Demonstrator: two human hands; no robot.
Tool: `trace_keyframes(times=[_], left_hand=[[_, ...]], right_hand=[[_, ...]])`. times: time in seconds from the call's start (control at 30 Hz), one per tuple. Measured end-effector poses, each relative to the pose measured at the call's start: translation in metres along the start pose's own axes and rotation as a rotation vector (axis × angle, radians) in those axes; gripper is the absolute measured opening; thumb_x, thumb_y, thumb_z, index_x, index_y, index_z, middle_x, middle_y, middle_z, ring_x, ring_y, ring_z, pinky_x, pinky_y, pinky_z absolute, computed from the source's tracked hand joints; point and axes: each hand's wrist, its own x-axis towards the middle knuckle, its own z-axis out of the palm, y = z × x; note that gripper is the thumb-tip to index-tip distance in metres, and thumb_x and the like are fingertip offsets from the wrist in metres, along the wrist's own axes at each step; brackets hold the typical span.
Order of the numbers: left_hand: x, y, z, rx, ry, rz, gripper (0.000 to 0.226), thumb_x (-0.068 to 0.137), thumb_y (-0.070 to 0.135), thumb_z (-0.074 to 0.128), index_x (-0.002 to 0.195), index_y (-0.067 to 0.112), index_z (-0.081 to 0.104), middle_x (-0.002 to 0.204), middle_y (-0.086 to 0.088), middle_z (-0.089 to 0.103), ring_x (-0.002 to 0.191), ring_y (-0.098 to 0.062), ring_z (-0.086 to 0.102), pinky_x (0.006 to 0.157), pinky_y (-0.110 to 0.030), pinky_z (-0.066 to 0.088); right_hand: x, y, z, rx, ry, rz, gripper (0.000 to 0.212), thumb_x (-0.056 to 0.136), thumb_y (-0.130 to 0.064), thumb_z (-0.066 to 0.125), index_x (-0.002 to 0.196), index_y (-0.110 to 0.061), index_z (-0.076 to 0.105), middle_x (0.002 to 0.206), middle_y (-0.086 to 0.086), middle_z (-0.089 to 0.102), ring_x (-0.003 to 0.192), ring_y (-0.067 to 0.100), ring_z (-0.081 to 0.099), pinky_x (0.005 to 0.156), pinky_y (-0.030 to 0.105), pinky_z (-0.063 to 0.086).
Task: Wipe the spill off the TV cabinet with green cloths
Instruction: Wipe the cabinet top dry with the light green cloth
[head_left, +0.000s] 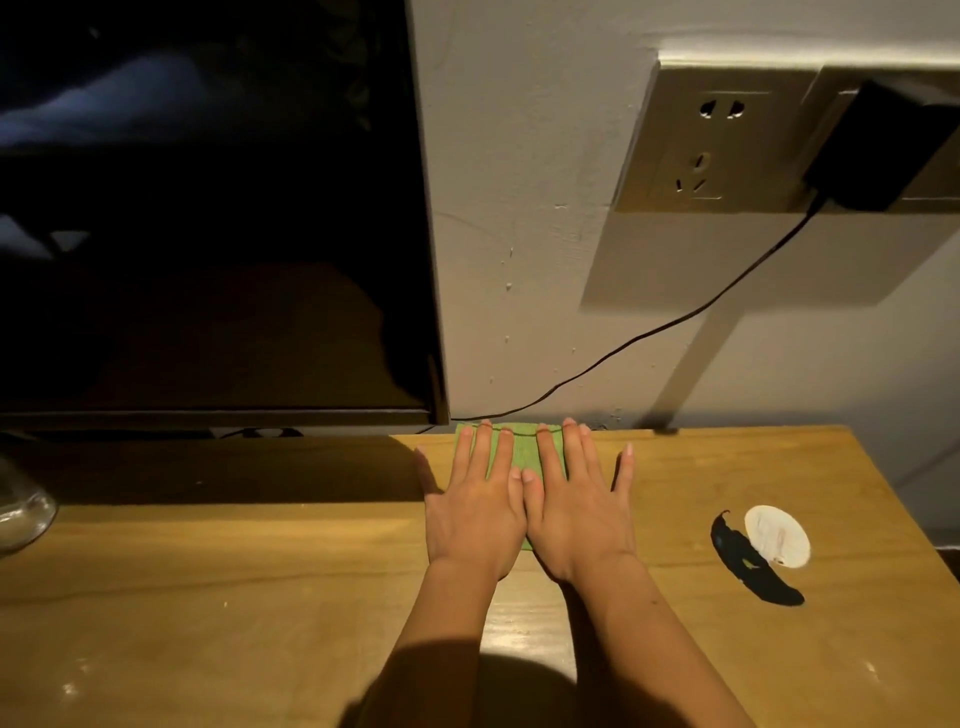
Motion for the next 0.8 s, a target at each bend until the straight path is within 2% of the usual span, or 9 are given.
trace_keyframes(times=[0.07, 0.23, 0.3, 0.47, 0.67, 0.8], left_hand=[[-0.004, 0.001, 0.000, 0.006, 0.000, -0.007, 0.055, 0.100, 0.044, 0.001, 0.153, 0.032, -0.009, 0.163, 0.008, -0.017, 0.148, -0.011, -0.020, 0.114, -0.062, 0.019], [-0.040, 0.004, 0.003, 0.050, 0.004, -0.005, 0.059, 0.096, 0.046, -0.007, 0.154, 0.033, -0.006, 0.164, 0.007, -0.013, 0.149, -0.013, -0.015, 0.114, -0.064, -0.009], [-0.063, 0.006, 0.006, 0.089, 0.022, -0.007, 0.059, 0.097, 0.045, -0.007, 0.154, 0.033, -0.005, 0.164, 0.006, -0.011, 0.150, -0.014, -0.014, 0.112, -0.064, -0.015], [-0.134, 0.014, 0.014, 0.087, 0.021, -0.030, 0.058, 0.098, 0.045, -0.005, 0.155, 0.032, -0.003, 0.164, 0.006, -0.012, 0.150, -0.014, -0.015, 0.111, -0.064, -0.014], [-0.250, 0.028, 0.027, 0.120, 0.013, -0.044, 0.058, 0.098, 0.044, -0.005, 0.155, 0.032, -0.003, 0.164, 0.006, -0.009, 0.150, -0.013, -0.013, 0.111, -0.065, -0.017], [-0.322, 0.039, 0.036, 0.149, -0.005, -0.039, 0.060, 0.097, 0.045, -0.006, 0.155, 0.032, -0.004, 0.164, 0.007, -0.009, 0.150, -0.012, -0.012, 0.111, -0.065, -0.017]], right_hand=[[-0.004, 0.000, 0.000, 0.007, -0.001, 0.002, 0.065, 0.097, -0.054, -0.003, 0.156, -0.027, 0.002, 0.165, 0.002, -0.005, 0.150, 0.017, -0.013, 0.115, 0.058, -0.015], [-0.041, 0.003, 0.003, -0.006, -0.019, -0.002, 0.065, 0.097, -0.055, -0.003, 0.156, -0.029, -0.001, 0.165, 0.002, -0.007, 0.150, 0.017, -0.014, 0.114, 0.059, -0.017], [-0.062, 0.004, 0.003, -0.005, -0.025, -0.002, 0.065, 0.096, -0.055, -0.005, 0.156, -0.029, -0.001, 0.165, 0.001, -0.008, 0.150, 0.016, -0.015, 0.113, 0.060, -0.018], [-0.131, 0.010, 0.004, 0.016, -0.031, -0.023, 0.065, 0.095, -0.055, -0.006, 0.156, -0.030, -0.001, 0.165, 0.001, -0.010, 0.149, 0.015, -0.016, 0.113, 0.060, -0.018], [-0.247, 0.020, 0.005, 0.033, -0.031, -0.040, 0.066, 0.095, -0.052, -0.004, 0.156, -0.029, 0.005, 0.165, 0.002, -0.003, 0.150, 0.016, -0.012, 0.114, 0.061, -0.015], [-0.323, 0.029, 0.004, 0.037, -0.057, -0.027, 0.066, 0.095, -0.052, -0.005, 0.156, -0.028, 0.000, 0.165, 0.002, -0.006, 0.150, 0.017, -0.014, 0.113, 0.062, -0.016]])
